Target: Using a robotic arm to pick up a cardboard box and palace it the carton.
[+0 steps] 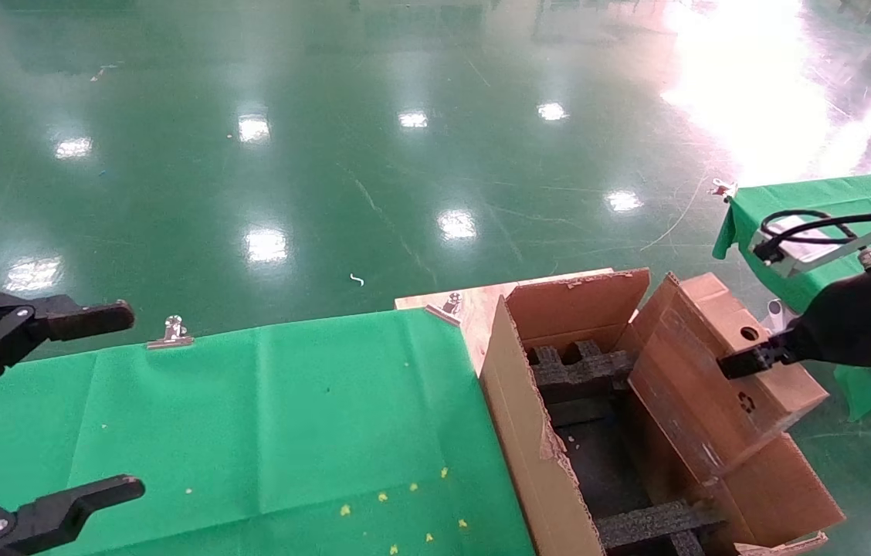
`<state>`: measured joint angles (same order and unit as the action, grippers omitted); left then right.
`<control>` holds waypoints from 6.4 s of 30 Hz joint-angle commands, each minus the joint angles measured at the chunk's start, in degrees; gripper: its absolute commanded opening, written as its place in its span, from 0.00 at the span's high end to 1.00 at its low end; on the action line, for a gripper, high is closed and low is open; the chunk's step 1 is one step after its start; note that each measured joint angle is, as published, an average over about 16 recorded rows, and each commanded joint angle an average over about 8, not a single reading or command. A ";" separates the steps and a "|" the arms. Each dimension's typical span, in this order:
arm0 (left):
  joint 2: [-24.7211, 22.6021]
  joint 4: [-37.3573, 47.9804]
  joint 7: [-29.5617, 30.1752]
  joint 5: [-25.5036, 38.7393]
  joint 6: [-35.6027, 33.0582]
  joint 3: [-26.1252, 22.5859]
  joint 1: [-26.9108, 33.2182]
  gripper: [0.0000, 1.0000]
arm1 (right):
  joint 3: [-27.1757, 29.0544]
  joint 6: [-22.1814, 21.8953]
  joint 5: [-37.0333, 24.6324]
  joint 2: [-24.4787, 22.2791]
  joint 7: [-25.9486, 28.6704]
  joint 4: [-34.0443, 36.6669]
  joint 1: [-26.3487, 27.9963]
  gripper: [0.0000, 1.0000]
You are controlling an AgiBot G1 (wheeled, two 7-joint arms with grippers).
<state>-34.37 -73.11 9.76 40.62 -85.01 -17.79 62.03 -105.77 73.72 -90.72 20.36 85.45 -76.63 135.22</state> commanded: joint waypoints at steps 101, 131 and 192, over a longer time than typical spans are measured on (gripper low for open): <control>0.06 0.04 -0.10 -0.11 0.06 -0.18 0.05 0.00 | -4.48 -20.82 8.01 10.74 -2.38 24.24 -24.66 1.00; 0.08 0.04 -0.13 -0.15 0.08 -0.23 0.07 0.00 | -2.89 -23.84 15.94 19.43 -10.68 40.67 -36.18 1.00; 0.11 0.09 -0.18 -0.21 0.11 -0.32 0.09 0.00 | 0.37 -23.29 18.28 22.61 -15.26 44.46 -29.11 0.00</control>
<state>-34.26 -73.02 9.59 40.41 -84.90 -18.10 62.12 -105.22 50.84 -72.26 42.79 70.16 -33.12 106.47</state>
